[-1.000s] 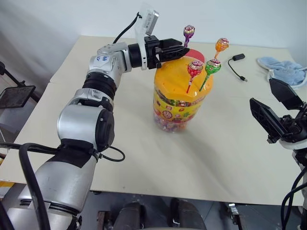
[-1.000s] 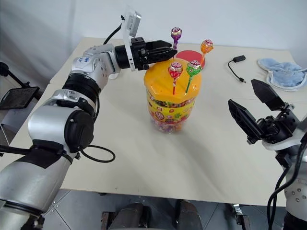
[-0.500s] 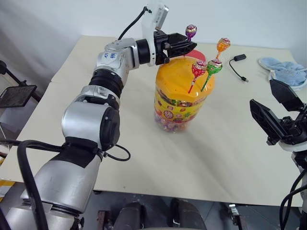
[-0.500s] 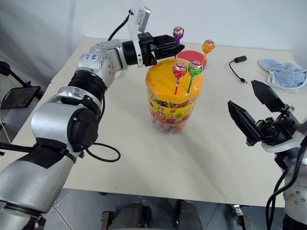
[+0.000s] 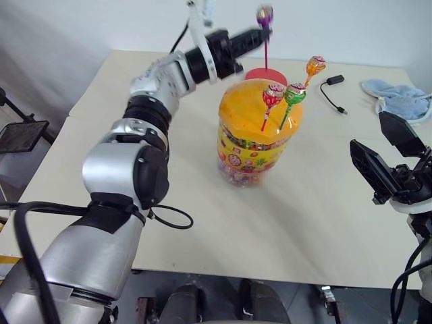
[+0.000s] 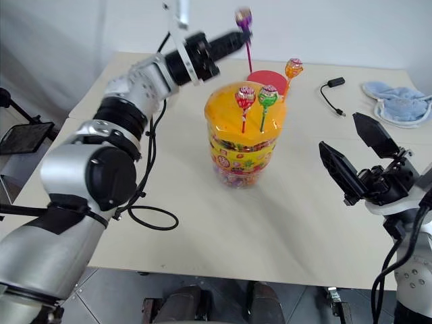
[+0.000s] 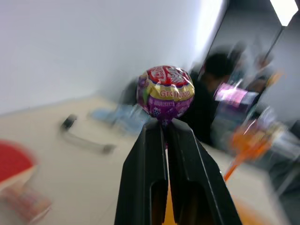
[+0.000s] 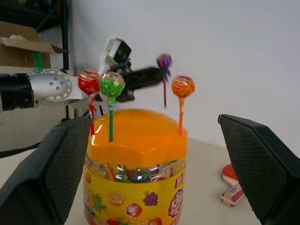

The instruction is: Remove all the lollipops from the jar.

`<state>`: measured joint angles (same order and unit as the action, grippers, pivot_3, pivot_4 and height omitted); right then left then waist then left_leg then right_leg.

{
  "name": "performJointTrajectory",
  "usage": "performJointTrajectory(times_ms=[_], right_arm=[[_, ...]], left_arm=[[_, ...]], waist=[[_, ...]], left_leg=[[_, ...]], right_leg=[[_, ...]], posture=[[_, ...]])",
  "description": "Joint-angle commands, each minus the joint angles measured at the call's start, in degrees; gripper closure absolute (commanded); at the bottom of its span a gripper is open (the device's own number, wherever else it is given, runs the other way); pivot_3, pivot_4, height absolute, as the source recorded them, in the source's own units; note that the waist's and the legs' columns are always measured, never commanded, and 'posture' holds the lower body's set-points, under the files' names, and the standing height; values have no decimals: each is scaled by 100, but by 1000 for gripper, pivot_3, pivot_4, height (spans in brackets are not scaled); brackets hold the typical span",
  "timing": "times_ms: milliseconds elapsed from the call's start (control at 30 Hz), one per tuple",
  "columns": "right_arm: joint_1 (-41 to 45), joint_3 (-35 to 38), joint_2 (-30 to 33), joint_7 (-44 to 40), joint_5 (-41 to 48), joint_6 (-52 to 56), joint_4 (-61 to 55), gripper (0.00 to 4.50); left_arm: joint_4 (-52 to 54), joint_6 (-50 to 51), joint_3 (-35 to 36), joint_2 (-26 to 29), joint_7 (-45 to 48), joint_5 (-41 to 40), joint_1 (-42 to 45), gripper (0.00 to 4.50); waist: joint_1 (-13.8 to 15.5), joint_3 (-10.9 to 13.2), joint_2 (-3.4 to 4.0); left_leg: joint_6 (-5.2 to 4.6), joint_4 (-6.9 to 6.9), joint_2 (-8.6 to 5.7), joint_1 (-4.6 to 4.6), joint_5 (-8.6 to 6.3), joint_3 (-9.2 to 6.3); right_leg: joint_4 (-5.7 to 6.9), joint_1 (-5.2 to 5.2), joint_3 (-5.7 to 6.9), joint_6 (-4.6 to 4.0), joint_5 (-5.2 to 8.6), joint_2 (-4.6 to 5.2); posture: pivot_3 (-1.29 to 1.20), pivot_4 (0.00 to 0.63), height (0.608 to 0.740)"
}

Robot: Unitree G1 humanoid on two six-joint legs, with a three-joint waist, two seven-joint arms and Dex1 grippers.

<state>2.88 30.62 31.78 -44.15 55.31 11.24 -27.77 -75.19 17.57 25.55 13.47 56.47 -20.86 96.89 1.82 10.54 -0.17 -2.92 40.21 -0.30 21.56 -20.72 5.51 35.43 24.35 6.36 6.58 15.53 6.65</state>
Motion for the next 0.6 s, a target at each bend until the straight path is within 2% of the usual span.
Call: performJointTrajectory(times_ms=[33,133,233,300,367,467,533,600], right_arm=[[36,16,-48,21,29,-146,-192,0],[155,-71,-23,-54,31,-147,-162,0],[307,-212,123,-298,-42,-106,-79,0],[445,-423,308,-658,-195,-78,52,0],[537,-630,491,-998,-306,-30,152,0],[694,-985,647,-1530,-304,74,369,0],[729,-1197,710,-1920,-412,19,528,0],[740,-1353,741,-2239,-567,-82,660,0]], left_arm=[[310,280,30,598,222,-104,29,4429],[633,598,-650,1259,522,441,-573,4429],[1339,1252,-1065,1968,732,632,-1401,4429],[2346,1794,-1213,2671,773,704,-2501,4429],[3413,2355,-1174,3228,685,628,-3548,4429],[5145,3332,-685,4053,513,420,-5578,4429],[6037,3602,-408,4364,490,374,-6816,4429],[6604,3884,-129,4436,326,286,-7593,4429]], waist=[[-60,-2,3],[-142,-10,18],[-211,-11,19],[-252,-9,17],[-341,-6,11],[-367,-2,1],[-328,-2,-1],[-252,-3,-1]], left_leg=[[0,-3,0,-1,0,0],[2,-16,-1,-25,1,18],[4,-17,3,-34,2,25],[5,-17,5,-28,2,27],[8,-23,9,-25,0,27],[16,-20,14,-22,-6,3],[15,-17,12,-24,-10,-3],[8,-12,9,-23,-15,-23]], right_leg=[[0,0,0,0,0,0],[9,-2,-11,-2,1,0],[16,-2,-20,-5,3,-4],[20,7,-26,-7,4,-6],[23,18,-34,-11,6,-8],[30,18,-26,-13,7,-10],[33,15,-29,-13,7,-2],[29,1,-42,-14,8,15]], posture=[[0,150,740],[0,150,740],[0,150,740],[0,150,740],[0,150,740],[0,150,740],[0,150,740],[0,150,740]])
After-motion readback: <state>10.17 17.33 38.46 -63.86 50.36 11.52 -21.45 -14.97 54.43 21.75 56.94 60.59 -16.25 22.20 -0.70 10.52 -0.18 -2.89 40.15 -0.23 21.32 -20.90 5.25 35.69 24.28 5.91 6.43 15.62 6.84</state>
